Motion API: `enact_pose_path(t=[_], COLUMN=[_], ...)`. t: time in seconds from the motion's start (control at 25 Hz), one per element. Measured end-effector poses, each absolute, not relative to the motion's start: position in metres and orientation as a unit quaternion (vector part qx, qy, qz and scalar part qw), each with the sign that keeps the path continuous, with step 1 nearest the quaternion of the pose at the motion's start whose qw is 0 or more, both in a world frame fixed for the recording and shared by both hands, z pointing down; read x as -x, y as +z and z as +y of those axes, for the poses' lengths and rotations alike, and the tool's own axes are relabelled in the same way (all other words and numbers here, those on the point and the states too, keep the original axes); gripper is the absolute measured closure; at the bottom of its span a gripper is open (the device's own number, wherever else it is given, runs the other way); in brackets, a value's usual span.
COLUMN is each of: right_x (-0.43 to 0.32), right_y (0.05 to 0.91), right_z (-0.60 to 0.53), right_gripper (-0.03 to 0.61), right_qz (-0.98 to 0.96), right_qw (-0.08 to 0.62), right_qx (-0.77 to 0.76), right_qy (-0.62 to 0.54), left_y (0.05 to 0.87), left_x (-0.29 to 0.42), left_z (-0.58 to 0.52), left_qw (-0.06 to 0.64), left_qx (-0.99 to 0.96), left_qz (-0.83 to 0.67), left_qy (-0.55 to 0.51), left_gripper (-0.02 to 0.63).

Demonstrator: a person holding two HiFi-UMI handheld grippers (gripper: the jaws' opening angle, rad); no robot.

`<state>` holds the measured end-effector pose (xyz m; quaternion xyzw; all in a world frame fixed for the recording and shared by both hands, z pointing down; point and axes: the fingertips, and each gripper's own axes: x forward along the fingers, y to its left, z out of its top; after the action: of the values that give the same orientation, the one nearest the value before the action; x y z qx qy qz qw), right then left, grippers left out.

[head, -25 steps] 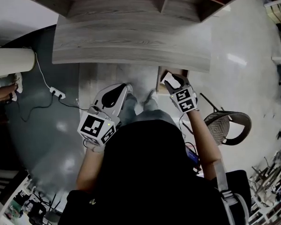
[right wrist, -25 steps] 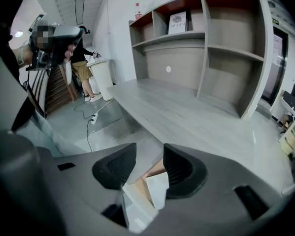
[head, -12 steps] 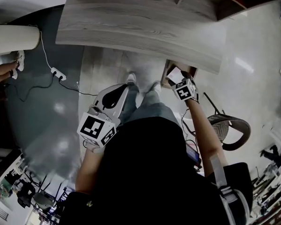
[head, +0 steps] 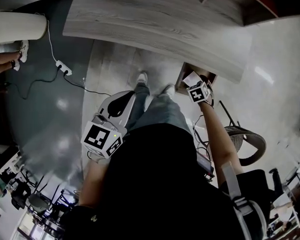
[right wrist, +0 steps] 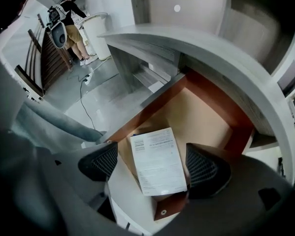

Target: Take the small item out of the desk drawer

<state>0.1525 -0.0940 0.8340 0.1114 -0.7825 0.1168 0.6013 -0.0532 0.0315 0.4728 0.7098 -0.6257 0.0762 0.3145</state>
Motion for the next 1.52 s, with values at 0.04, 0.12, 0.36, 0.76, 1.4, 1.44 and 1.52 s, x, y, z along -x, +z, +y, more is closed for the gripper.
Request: enact_pose_path(t=[0.04,0.12,0.36,0.76,1.4,1.44,1.52], right_x=[-0.153,-0.156,-0.161,-0.163,-0.158,-0.157,-0.157], right_y=[0.839,0.848,0.870,0.890,0.879,0.875,0.867], right_z=[-0.095,-0.097,-0.100,-0.102,-0.108,-0.108,-0.107], right_gripper=[0.172,0.166,0.160,0.160,0.163,0.164,0.170], right_qz=[-0.783,-0.777,-0.759,-0.747,-0.733,-0.734,-0.734], right_qw=[0.601,0.608,0.631,0.649,0.664,0.663,0.663], right_qx=[-0.113,-0.116,-0.115,-0.116,-0.122,-0.122,-0.122], right_qy=[0.117,0.116,0.111,0.093,0.086,0.085,0.084], left_y=[0.474,0.476,0.482,0.490,0.485,0.483,0.480], left_x=[0.054,0.055,0.060,0.059,0.067,0.067,0.067], left_z=[0.033,0.035,0.038,0.037,0.031,0.031,0.029], left_qw=[0.315,0.317,0.323,0.332,0.327,0.326,0.323], left_qx=[-0.708,-0.704,-0.698,-0.691,-0.693,-0.695,-0.698], left_qz=[-0.628,-0.631,-0.635,-0.637,-0.638,-0.637,-0.636], left_qy=[0.077,0.080,0.082,0.085,0.072,0.069,0.064], left_gripper=[0.604,0.604,0.604,0.604,0.604,0.604,0.604])
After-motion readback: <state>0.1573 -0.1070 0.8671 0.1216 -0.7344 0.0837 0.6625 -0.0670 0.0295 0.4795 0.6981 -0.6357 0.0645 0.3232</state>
